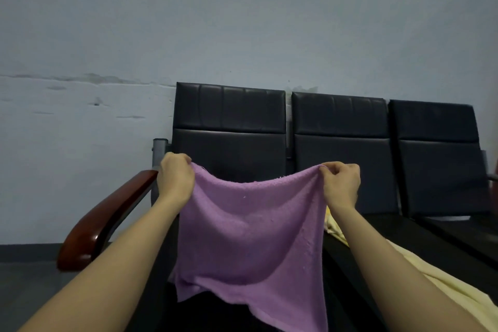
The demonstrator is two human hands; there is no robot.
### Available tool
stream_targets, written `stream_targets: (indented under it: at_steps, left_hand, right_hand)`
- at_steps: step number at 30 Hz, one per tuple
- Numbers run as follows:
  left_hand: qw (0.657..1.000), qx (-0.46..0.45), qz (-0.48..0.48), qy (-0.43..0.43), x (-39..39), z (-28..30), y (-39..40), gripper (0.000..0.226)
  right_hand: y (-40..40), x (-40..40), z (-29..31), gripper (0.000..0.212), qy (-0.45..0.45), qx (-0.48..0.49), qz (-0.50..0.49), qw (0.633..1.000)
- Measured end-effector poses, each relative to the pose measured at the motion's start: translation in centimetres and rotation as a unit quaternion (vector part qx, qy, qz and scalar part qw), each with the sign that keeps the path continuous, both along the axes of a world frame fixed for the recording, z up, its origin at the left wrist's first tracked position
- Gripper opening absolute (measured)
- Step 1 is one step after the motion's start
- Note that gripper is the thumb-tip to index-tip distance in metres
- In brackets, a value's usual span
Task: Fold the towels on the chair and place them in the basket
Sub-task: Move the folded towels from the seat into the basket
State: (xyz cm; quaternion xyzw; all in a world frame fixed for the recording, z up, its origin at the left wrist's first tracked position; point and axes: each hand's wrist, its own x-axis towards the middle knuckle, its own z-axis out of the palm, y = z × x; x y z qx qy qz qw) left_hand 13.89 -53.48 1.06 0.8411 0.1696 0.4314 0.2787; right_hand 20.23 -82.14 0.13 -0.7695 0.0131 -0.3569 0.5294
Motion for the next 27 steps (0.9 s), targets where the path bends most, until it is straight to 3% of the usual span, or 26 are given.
stream_targets:
  at_steps: [7, 12, 17, 22, 27]
  left_hand:
    - [0.998, 0.040, 0.051, 0.004, -0.2, -2.9, 0.8, 0.016]
    - [0.995, -0.096, 0.007, 0.027, 1.1, -5.4, 1.7, 0.012]
    - [0.986, -0.162, -0.022, 0.039, 3.6, -6.0, 2.0, 0.006]
    - [0.979, -0.194, -0.059, -0.020, 6.6, -3.2, 1.5, 0.009]
    - [0.954, -0.242, -0.104, -0.144, 8.7, 1.9, 0.9, 0.007]
  right_hand:
    - [0.6, 0.1, -2.7, 0.011, 0.029, 0.048, 0.045, 0.997]
    - [1.1, 1.4, -4.9, 0.010, 0.047, 0.036, 0.053, 0.997]
    - [1.6, 3.9, -5.2, 0.009, 0.042, 0.005, 0.055, 0.998]
    - [2.3, 6.4, -2.8, 0.013, -0.001, -0.008, 0.064, 0.998]
    - [3.4, 7.9, 1.8, 0.009, -0.087, 0.035, 0.088, 0.992]
